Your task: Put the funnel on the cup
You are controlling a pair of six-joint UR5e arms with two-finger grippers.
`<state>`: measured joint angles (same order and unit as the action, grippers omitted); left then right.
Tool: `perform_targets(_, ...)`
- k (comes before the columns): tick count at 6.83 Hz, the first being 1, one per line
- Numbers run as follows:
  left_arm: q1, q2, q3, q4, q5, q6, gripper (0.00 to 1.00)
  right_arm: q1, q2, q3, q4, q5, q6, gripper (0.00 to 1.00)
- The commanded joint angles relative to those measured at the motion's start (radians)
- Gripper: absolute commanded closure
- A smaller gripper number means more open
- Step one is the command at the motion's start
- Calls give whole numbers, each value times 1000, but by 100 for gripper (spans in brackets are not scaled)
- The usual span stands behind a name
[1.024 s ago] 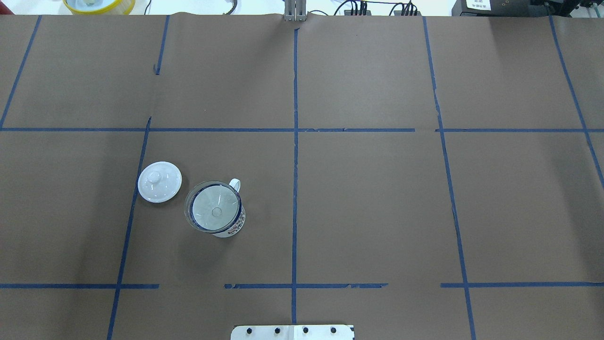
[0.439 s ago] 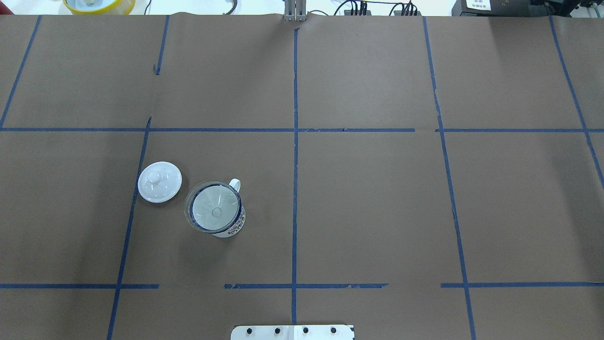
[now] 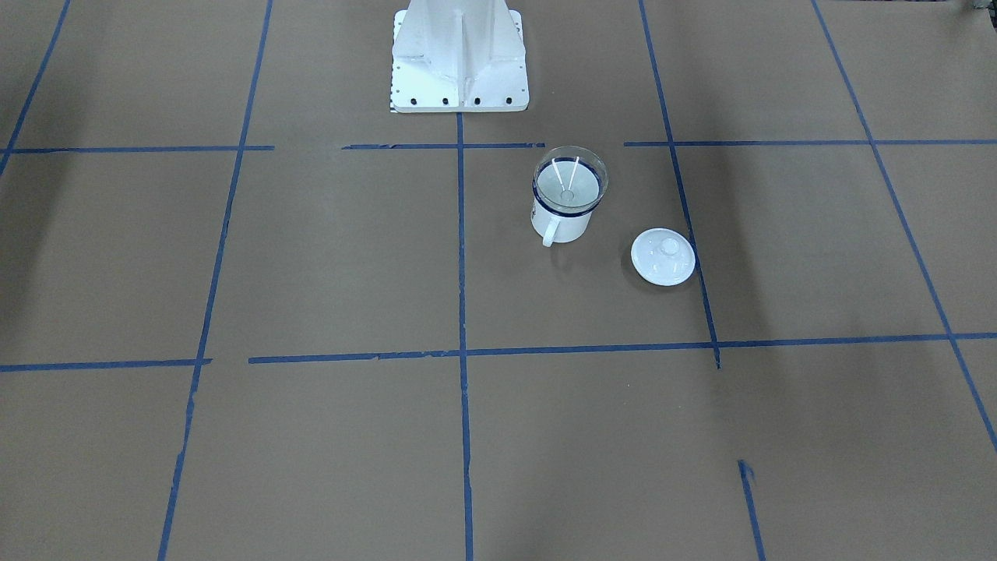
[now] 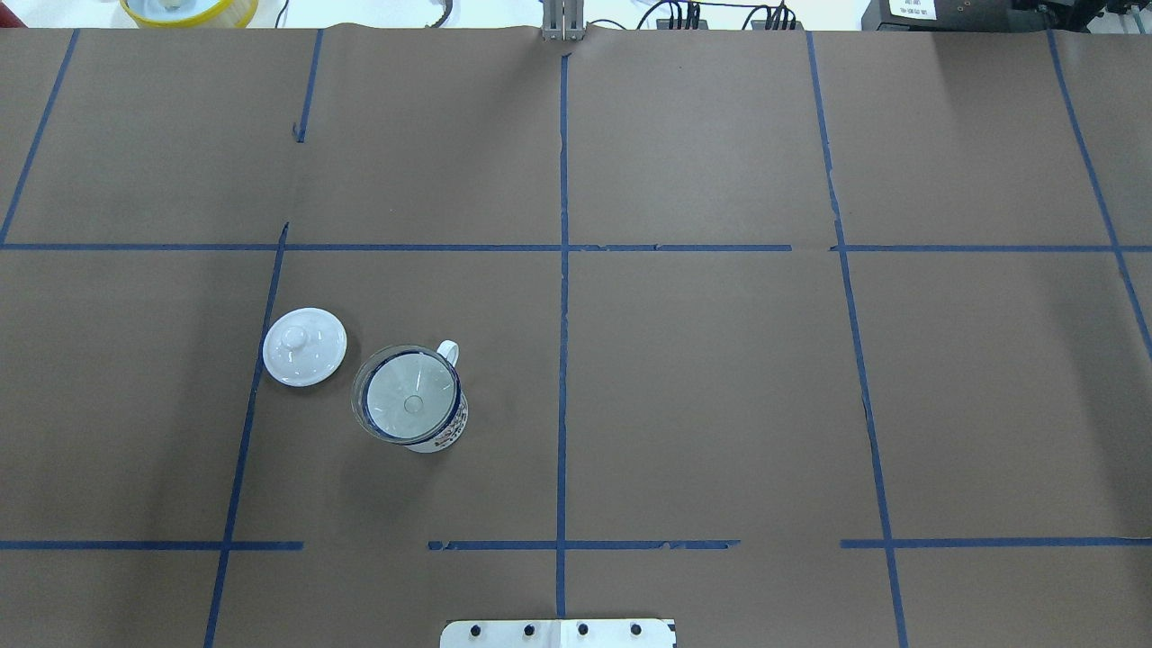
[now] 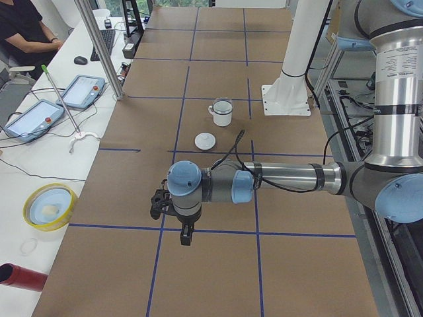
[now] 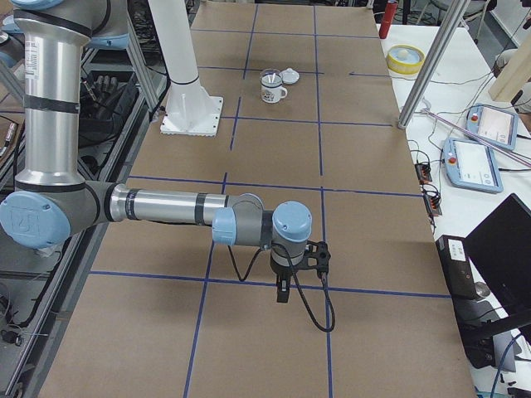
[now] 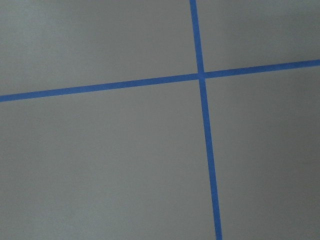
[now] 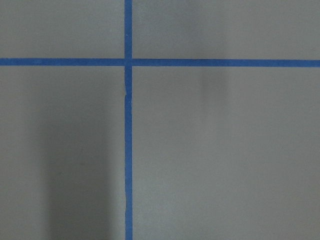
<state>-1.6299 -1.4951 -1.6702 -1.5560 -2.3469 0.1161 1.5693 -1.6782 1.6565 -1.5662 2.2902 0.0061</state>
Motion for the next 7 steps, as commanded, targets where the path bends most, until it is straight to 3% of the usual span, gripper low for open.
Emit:
perform_targets(1,-4,-2,-10,-1,0,-1,0,0,0,0,0,0,0,0)
perform_targets(7,-21,3,-6,2,5,4,0,0,0,0,0,0,0,0)
